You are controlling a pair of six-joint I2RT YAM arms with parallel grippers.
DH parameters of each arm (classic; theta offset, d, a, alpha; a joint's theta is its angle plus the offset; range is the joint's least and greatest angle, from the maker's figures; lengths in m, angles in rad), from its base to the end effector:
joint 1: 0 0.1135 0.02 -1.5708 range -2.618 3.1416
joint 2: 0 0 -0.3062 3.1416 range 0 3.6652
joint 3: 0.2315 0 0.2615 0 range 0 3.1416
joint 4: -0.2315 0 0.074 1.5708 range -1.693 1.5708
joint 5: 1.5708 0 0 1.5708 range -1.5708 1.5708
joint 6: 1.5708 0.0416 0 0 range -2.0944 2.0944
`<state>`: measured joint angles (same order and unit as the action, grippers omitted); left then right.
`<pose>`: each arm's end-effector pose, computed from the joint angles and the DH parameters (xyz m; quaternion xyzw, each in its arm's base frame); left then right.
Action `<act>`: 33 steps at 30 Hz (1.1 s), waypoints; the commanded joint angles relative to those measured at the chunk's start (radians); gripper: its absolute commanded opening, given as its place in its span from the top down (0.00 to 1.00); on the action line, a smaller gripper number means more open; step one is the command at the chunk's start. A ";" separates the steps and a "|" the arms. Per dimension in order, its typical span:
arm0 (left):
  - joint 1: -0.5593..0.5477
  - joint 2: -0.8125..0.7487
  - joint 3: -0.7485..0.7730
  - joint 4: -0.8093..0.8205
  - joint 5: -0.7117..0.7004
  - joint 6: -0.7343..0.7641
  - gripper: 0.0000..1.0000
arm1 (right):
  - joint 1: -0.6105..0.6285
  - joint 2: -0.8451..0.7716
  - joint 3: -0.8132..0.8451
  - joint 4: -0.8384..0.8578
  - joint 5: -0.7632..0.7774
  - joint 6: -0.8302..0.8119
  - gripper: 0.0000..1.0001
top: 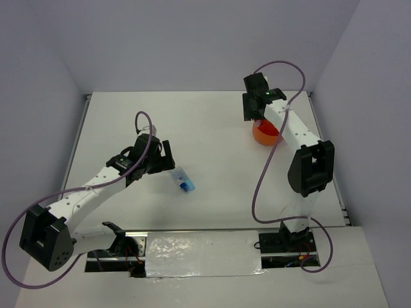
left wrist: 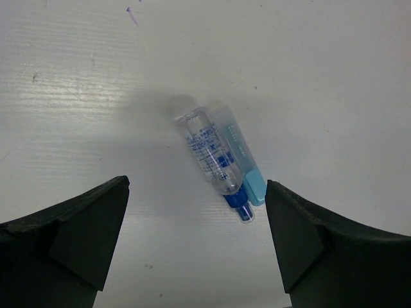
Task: Sort the stationery into containers
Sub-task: Place the pen in the storage box, then pick up the stationery from the center of the board.
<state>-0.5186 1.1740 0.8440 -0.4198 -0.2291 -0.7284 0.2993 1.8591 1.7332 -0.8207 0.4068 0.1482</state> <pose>0.2181 -0.1136 0.2922 -0.1407 0.9011 -0.1464 0.3830 0.4183 0.1118 0.3436 -0.0085 0.9341 -0.1207 0.3359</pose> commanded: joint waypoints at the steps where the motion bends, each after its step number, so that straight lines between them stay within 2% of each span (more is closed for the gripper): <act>1: -0.003 0.009 -0.008 0.039 0.013 0.026 0.01 | 0.030 -0.113 0.036 -0.012 -0.058 0.004 0.31; 5: -0.006 0.029 -0.002 0.036 0.010 0.023 0.01 | 0.119 -0.276 -0.088 0.075 -0.210 -0.021 0.29; 6: -0.017 0.039 0.006 0.029 0.004 0.017 0.01 | 0.141 -0.349 -0.172 0.136 -0.256 -0.028 0.28; 7: -0.023 0.045 0.009 0.023 -0.019 0.011 0.01 | 0.176 -0.385 -0.229 0.176 -0.367 -0.038 0.27; 9: -0.041 0.065 0.026 0.013 -0.041 -0.006 0.01 | 0.213 -0.472 -0.332 0.280 -0.449 -0.039 0.27; 14: -0.078 0.111 0.076 -0.005 -0.085 -0.037 0.01 | 0.384 -0.538 -0.578 0.371 -0.355 0.040 0.28; 20: -0.106 0.234 0.185 -0.069 -0.168 -0.061 0.02 | 0.449 -0.675 -0.846 0.589 -0.365 0.189 0.31; 22: -0.106 0.231 0.172 -0.073 -0.196 -0.120 0.02 | 0.503 -0.676 -0.906 0.666 -0.373 0.200 0.32; 27: -0.106 0.191 0.138 -0.066 -0.243 -0.212 0.05 | 0.613 -0.595 -0.931 0.753 -0.345 0.209 0.38; 29: -0.104 0.173 0.119 -0.068 -0.251 -0.230 0.05 | 0.659 -0.539 -0.920 0.784 -0.323 0.202 0.42; 33: -0.106 0.153 0.102 -0.037 -0.217 -0.194 0.06 | 0.690 -0.450 -0.884 0.811 -0.309 0.194 0.42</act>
<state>-0.6216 1.3636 0.9565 -0.4767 -0.4374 -0.9142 0.9668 1.3499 0.8093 -0.0975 0.0662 0.3408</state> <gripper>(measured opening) 0.937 0.579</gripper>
